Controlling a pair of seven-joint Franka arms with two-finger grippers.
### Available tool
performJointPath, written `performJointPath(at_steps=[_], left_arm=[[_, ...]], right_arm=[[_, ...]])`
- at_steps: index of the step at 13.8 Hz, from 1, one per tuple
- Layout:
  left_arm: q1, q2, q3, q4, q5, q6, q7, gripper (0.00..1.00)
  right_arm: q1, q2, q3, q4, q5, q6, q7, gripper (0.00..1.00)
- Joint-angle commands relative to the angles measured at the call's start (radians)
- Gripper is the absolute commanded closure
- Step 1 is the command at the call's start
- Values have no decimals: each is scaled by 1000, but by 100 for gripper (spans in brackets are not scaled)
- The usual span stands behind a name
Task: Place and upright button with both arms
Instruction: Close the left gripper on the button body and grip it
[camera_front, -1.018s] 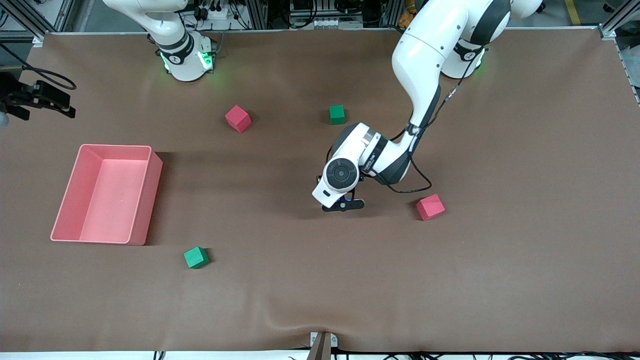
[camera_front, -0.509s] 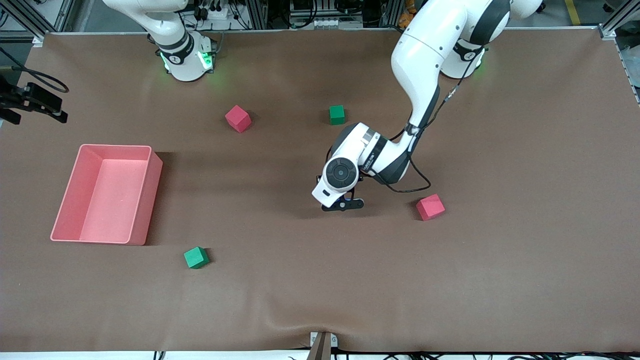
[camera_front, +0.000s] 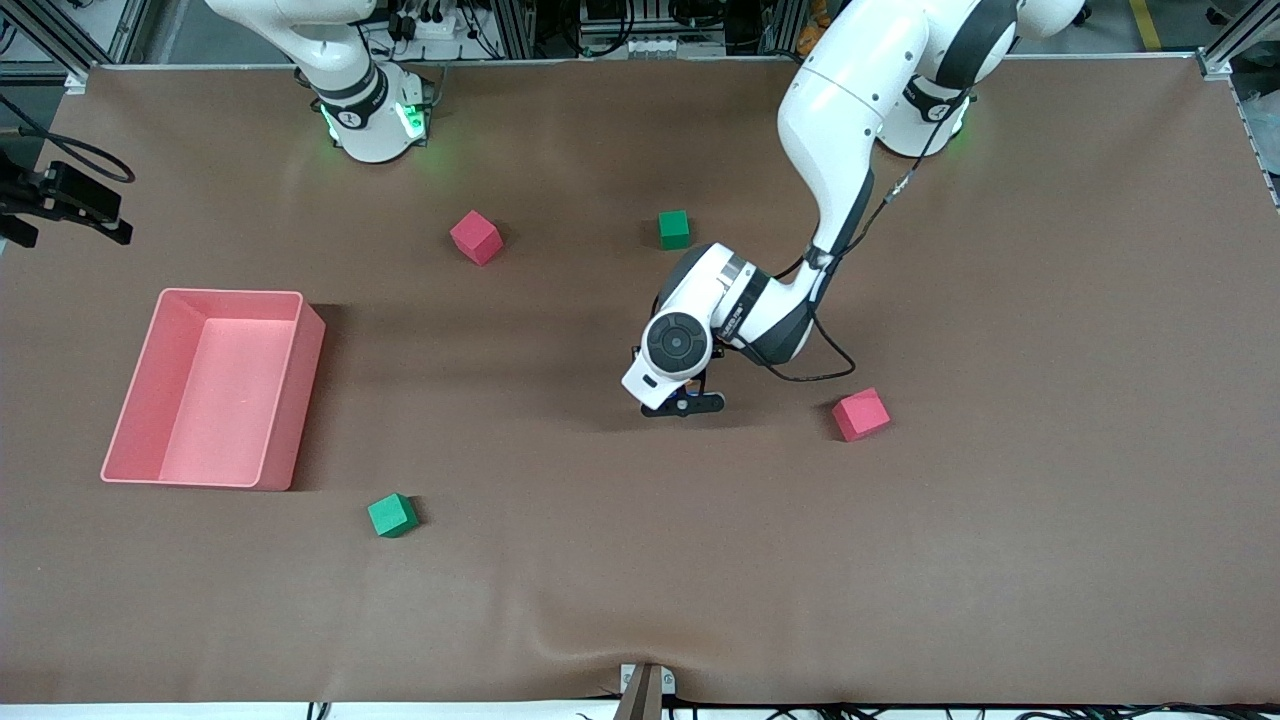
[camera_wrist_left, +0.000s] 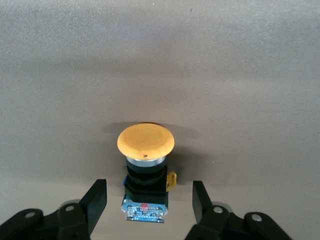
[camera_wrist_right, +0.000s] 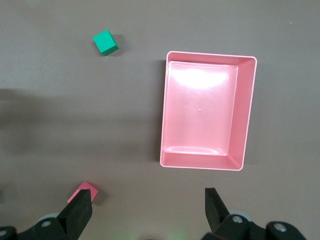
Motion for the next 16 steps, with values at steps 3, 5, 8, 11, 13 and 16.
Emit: performJointPath(at_steps=[3, 5, 8, 11, 13, 16], left_arm=[[-14, -1, 11, -11, 22, 19, -17, 42], [-13, -3, 11, -9, 22, 19, -16, 50], [-11, -3, 13, -6, 22, 19, -13, 60], [-14, -3, 14, -6, 23, 19, -14, 75], [-17, -9, 11, -4, 77, 19, -28, 80], [-16, -18, 16, 2, 82, 19, -31, 84]], right_arm=[[19, 10, 0, 1, 9, -5, 11, 0], [19, 10, 0, 4, 9, 4, 11, 0], [13, 10, 0, 9, 10, 5, 11, 0], [13, 10, -2, 9, 7, 5, 11, 0], [10, 9, -2, 10, 7, 5, 11, 0], [10, 9, -2, 14, 6, 8, 11, 0]])
